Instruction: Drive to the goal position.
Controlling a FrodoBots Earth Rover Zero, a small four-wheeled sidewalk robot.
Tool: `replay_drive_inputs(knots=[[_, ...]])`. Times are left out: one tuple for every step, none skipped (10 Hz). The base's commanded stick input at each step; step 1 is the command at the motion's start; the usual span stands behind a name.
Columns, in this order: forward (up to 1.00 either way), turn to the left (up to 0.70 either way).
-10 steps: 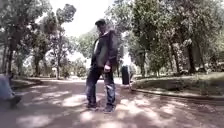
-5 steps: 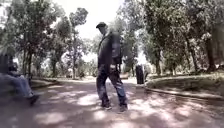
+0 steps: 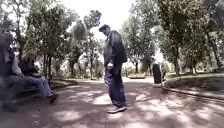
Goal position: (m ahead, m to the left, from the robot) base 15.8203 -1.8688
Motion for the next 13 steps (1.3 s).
replay_drive_inputs(knots=[[0.0, 0.0], [0.0, 0.0], [0.0, 0.0], [0.0, -0.09], [0.0, -0.7], [0.0, -0.7], [0.0, -0.7], [0.0, -0.7], [0.0, -0.7], [0.0, -0.7], [0.0, -0.7], [0.0, -0.7], [0.0, -0.7]])
